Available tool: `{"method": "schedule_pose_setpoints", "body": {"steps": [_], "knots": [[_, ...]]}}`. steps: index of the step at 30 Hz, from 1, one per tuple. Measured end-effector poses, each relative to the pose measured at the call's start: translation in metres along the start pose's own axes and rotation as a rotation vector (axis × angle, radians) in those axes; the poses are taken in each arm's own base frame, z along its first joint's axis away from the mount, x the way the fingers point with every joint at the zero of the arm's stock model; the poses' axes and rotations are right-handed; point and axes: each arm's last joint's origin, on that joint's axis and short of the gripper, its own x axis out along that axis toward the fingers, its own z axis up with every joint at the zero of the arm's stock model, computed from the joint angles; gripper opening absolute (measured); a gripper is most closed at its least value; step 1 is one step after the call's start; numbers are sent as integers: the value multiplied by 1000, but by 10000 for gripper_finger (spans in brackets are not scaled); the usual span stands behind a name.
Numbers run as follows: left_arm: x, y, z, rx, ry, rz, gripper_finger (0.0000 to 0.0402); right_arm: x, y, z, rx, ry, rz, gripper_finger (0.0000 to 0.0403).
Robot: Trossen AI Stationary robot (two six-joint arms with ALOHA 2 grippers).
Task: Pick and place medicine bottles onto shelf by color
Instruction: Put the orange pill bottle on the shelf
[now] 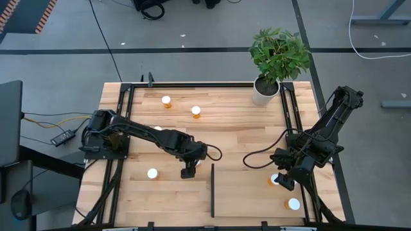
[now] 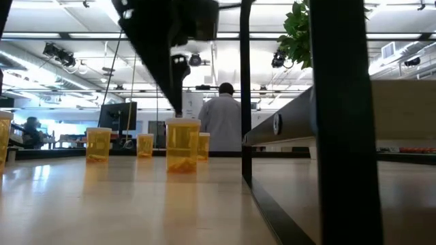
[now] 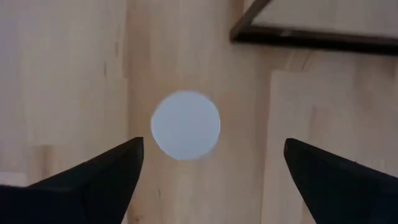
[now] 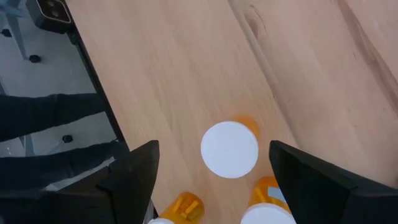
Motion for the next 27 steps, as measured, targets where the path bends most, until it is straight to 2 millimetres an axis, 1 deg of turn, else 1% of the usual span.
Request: {"method": "schedule_pose_setpoints", "body": {"steps": [4, 9, 11, 20, 24, 27], "knots": [[12, 4, -4, -15, -22, 14, 384, 0, 0, 0, 12, -9, -2, 311], [13, 3, 4, -28, -132, 40, 382, 0, 0, 0, 32, -10, -2, 311], [16, 3, 6, -15, -146, 37, 382, 0, 0, 0, 34, -10, -1, 311], [35, 6, -2, -5, -27, 50, 382, 0, 0, 0, 45, -7, 0, 311], [38, 6, -2, -2, -16, 45, 374, 0, 0, 0, 47, -7, 0, 311], [38, 5, 1, -1, -44, 39, 361, 0, 0, 0, 47, -7, -2, 311]]}}
